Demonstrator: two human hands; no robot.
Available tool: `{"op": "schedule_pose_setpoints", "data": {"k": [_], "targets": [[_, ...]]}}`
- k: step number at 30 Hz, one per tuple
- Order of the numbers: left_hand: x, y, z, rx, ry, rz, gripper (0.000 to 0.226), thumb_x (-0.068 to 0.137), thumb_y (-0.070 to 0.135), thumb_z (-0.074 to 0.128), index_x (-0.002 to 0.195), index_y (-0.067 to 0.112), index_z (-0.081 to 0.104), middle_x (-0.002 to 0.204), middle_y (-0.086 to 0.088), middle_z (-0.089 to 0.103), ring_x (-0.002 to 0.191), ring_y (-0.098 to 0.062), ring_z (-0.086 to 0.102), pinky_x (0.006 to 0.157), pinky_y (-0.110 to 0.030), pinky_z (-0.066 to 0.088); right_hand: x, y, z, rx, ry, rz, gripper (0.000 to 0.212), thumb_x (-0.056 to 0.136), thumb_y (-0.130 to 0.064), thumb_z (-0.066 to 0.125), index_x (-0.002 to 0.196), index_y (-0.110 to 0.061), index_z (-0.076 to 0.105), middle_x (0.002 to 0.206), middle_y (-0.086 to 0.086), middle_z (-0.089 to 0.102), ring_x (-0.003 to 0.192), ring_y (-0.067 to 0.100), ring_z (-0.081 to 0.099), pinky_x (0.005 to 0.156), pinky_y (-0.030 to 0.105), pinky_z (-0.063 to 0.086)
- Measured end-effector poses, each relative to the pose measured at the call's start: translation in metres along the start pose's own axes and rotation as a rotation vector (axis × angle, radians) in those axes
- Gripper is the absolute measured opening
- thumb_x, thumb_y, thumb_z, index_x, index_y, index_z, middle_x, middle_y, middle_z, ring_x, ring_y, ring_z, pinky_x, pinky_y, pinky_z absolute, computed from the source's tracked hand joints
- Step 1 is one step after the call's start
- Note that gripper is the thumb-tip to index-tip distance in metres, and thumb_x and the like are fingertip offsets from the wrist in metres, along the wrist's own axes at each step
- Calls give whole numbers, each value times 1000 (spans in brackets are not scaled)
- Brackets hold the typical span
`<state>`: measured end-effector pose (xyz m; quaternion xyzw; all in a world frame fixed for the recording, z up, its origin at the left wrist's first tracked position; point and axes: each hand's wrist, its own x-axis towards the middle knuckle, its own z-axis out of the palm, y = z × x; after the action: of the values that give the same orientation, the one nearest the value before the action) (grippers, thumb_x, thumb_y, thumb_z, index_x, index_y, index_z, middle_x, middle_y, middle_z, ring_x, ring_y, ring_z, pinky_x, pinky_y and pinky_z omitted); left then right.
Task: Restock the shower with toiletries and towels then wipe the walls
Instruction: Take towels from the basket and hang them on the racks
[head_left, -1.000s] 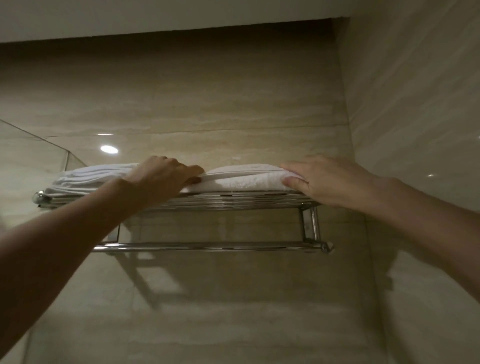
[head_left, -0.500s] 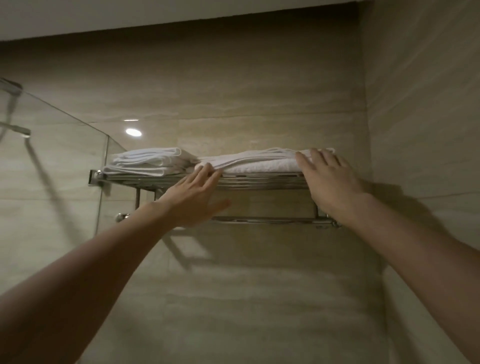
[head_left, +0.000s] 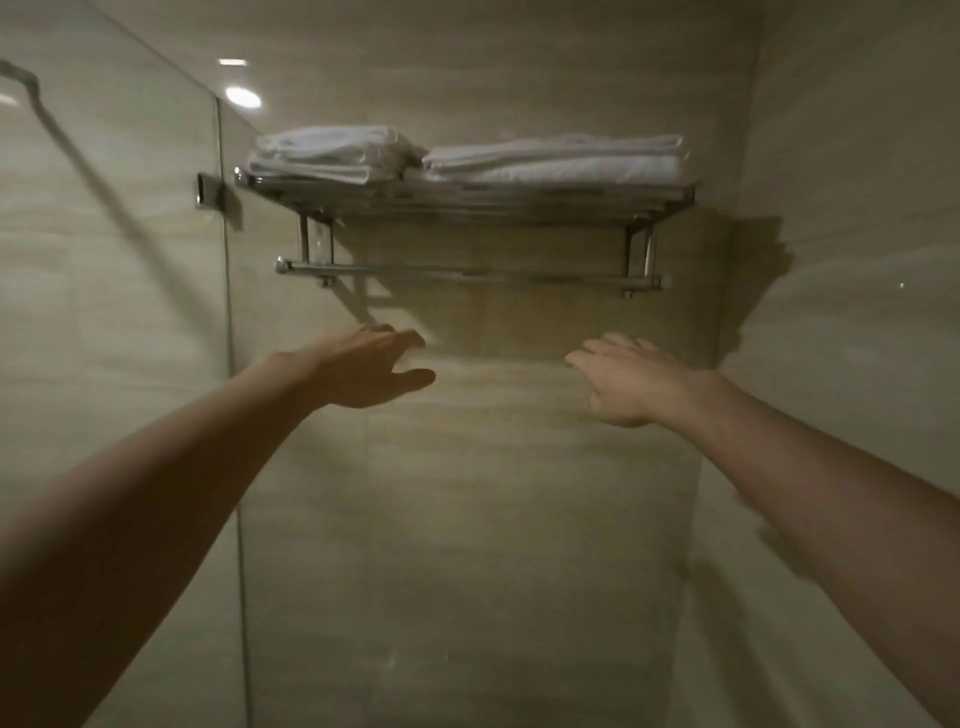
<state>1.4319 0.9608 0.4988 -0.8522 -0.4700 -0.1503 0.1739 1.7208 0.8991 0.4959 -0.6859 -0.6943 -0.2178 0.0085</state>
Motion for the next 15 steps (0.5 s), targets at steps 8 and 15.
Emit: {"op": "schedule_pose_setpoints", "data": {"k": [8, 15], "targets": [[-82, -2, 53, -82, -132, -123, 68, 98, 65, 40, 152, 24, 35, 147, -4, 54, 127, -26, 58, 96, -42, 53, -28, -53, 69, 66, -151, -90, 59, 91, -23, 48, 149, -28, 41, 154, 6, 43, 142, 28, 38, 115, 43, 36], [-193, 2, 162, -369, -286, -371, 62, 98, 57, 50, 148, 22, 44, 145, -10, 57, 127, -31, 58, 106, -42, 46, -74, -127, 186, 273, -400, -173, 56, 95, -27, 52, 150, -23, 42, 154, 8, 45, 139, 30, 44, 113, 40, 40]]}}
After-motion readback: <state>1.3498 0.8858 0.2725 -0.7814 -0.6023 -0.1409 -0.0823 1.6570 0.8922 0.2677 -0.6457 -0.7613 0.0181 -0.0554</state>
